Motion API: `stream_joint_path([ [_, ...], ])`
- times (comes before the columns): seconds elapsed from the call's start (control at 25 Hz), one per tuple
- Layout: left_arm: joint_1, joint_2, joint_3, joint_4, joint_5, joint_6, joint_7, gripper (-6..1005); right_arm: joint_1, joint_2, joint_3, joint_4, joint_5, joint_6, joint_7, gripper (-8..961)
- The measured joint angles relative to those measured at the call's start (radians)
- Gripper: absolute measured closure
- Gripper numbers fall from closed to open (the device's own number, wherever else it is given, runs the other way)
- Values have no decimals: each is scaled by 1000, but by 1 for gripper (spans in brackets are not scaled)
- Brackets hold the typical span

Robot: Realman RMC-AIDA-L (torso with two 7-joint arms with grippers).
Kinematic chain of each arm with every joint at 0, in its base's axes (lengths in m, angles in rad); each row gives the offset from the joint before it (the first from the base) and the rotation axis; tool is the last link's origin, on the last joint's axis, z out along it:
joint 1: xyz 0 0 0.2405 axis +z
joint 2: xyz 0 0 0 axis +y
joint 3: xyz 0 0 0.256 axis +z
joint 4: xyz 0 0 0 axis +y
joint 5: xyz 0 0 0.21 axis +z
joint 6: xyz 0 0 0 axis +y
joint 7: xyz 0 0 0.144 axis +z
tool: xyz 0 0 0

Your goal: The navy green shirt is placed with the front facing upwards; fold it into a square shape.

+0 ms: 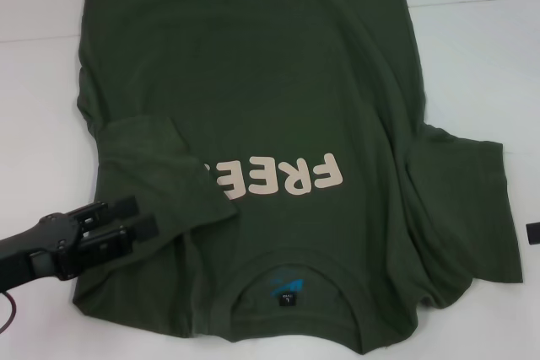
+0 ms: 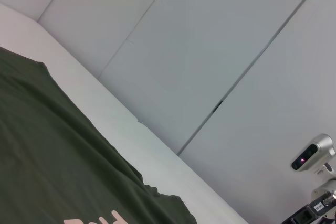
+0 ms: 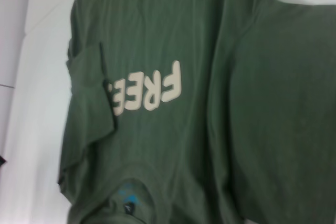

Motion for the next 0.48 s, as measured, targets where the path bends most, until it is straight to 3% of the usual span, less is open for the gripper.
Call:
stream_joint_path([
  [0.12,0,0,-1,0,0,-3,-2,222,9,-3,-2,-5,-58,2,12,254],
  [0.24,-3,2,-8,0,0,-5,-2,222,15,-3,0,-12,-110,6,17,346],
  [0.48,-6,4,-11,0,0,-8,-2,222,17,0,1,-6,-127,41,23,344],
])
